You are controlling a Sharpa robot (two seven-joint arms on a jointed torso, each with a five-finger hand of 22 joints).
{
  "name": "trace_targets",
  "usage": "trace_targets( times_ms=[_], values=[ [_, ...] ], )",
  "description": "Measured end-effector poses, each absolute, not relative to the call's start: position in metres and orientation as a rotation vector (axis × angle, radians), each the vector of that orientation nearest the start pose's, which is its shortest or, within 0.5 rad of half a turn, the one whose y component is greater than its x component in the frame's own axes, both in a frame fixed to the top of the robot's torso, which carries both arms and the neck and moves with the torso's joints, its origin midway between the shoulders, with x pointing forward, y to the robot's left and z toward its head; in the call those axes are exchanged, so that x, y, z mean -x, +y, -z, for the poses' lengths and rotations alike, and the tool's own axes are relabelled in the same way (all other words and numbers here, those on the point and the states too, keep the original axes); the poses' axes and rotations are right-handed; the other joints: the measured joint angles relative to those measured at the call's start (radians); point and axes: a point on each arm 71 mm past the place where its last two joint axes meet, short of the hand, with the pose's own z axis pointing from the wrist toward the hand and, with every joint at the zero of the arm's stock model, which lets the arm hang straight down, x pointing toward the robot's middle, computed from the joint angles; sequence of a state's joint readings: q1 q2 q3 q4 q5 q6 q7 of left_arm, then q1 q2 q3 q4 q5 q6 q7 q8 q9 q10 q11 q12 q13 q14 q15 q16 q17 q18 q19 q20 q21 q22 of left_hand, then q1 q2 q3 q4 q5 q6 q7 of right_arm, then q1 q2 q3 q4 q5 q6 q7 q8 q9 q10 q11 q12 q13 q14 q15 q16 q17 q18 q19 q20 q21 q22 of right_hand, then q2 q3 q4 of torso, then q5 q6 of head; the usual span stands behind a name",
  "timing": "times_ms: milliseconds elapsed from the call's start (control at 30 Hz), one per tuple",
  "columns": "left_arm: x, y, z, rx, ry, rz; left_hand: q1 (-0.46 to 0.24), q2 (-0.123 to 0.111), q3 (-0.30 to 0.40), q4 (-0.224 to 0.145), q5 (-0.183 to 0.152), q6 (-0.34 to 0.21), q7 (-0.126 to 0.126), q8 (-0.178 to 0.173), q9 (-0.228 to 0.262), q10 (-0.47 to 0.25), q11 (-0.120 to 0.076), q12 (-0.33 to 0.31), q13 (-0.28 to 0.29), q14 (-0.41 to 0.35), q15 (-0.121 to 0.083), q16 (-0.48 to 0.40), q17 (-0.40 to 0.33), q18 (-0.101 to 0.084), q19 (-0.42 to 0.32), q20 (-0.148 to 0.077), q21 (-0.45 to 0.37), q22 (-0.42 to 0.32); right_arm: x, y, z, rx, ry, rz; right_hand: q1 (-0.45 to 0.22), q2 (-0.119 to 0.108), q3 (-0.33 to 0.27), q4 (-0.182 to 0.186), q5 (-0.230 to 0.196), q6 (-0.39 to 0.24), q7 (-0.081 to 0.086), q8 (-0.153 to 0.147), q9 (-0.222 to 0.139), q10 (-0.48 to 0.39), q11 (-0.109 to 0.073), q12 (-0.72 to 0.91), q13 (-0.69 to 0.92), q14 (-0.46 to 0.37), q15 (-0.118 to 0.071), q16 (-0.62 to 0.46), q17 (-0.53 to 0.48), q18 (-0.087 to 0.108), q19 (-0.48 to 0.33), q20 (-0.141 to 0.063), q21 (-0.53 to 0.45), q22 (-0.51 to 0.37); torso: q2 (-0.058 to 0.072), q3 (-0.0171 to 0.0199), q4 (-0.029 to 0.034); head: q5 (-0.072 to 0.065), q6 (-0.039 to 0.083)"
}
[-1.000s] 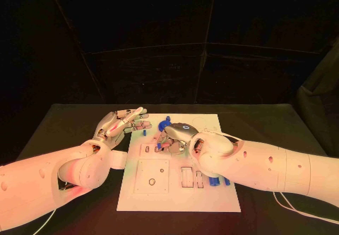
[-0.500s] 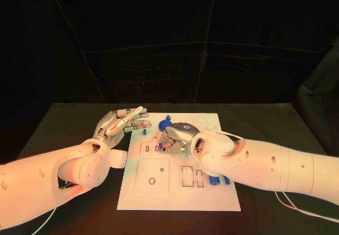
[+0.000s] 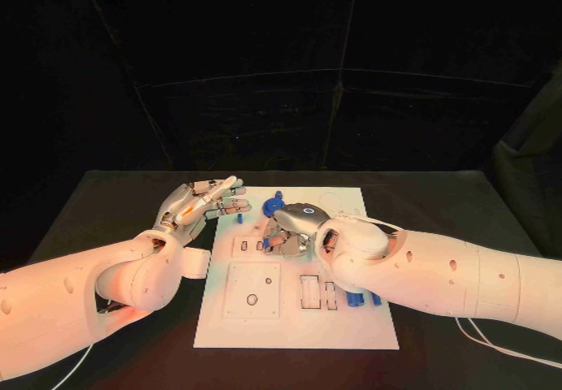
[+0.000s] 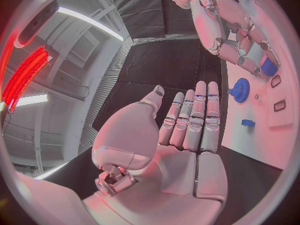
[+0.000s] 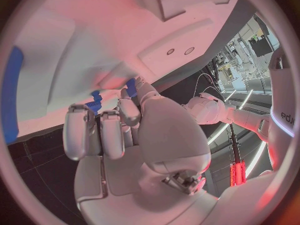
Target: Assemble the parts on the task board
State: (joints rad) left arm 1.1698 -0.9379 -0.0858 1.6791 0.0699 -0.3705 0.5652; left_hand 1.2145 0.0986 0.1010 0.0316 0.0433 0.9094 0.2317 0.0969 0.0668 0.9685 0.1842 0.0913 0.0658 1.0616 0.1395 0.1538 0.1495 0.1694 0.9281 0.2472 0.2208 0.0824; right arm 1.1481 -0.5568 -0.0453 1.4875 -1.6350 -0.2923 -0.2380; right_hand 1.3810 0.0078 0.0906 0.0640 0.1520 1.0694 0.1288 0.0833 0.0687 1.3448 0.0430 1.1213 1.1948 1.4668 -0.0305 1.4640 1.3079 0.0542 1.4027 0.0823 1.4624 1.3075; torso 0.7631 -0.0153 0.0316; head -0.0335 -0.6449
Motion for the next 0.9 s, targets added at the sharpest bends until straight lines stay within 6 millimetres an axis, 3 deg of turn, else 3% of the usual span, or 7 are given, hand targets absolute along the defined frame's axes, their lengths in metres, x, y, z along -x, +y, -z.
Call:
trace_targets(
  times_ms=[500, 667, 900],
  values=[
    [-0.4496, 0.2164, 0.1878, 1.149, 1.308, 1.607, 0.0, 0.0, 0.0, 0.0, 0.0, 0.0, 0.0, 0.0, 0.0, 0.0, 0.0, 0.0, 0.0, 0.0, 0.0, 0.0, 0.0, 0.0, 0.0, 0.0, 0.0, 0.0, -0.4638, -0.0654, 0.2073, 0.349, 1.66, -0.697, -0.038, -0.038, 0.001, 0.015, 0.008, -0.033, 0.008, -0.014, -0.003, -0.014, 0.007, -0.026, -0.021, -0.001, 0.001, -0.005, 0.0, 0.0, -0.007, 0.007, -0.004, 0.0, 0.0, -0.0003, 0.0, -0.001, 0.0],
    [-0.4497, 0.2164, 0.1879, 1.15, 1.309, 1.607, 0.0, 0.0, 0.0, 0.0, 0.0, 0.0, 0.0, 0.0, 0.0, 0.0, 0.0, 0.0, 0.0, 0.0, 0.0, 0.0, 0.0, 0.0, 0.0, 0.0, 0.0, -0.001, -0.4639, -0.0653, 0.2074, 0.346, 1.66, -0.693, -0.067, -0.067, -0.014, 0.036, 0.034, -0.058, 0.014, -0.014, -0.003, -0.027, 0.012, -0.045, -0.036, 0.0, 0.007, -0.01, 0.0, 0.0, -0.011, 0.011, -0.008, 0.0, 0.0, -0.0002, -0.0005, -0.002, -0.001],
    [-0.4498, 0.2165, 0.188, 1.151, 1.311, 1.607, 0.0, 0.0, 0.0, 0.0, 0.0, 0.0, 0.0, 0.0, 0.0, 0.0, 0.0, 0.0, 0.0, 0.0, 0.0, 0.0, 0.0, 0.0, 0.0, 0.0, 0.0, -0.001, -0.4634, -0.0661, 0.208, 0.335, 1.657, -0.688, -0.128, -0.099, -0.068, 0.09, 0.035, -0.116, 0.025, -0.014, -0.002, -0.061, 0.028, -0.091, -0.076, -0.002, 0.017, -0.021, 0.0, 0.0, -0.022, 0.022, -0.015, 0.0, 0.0, -0.0001, -0.001, -0.003, -0.001]
  ],
)
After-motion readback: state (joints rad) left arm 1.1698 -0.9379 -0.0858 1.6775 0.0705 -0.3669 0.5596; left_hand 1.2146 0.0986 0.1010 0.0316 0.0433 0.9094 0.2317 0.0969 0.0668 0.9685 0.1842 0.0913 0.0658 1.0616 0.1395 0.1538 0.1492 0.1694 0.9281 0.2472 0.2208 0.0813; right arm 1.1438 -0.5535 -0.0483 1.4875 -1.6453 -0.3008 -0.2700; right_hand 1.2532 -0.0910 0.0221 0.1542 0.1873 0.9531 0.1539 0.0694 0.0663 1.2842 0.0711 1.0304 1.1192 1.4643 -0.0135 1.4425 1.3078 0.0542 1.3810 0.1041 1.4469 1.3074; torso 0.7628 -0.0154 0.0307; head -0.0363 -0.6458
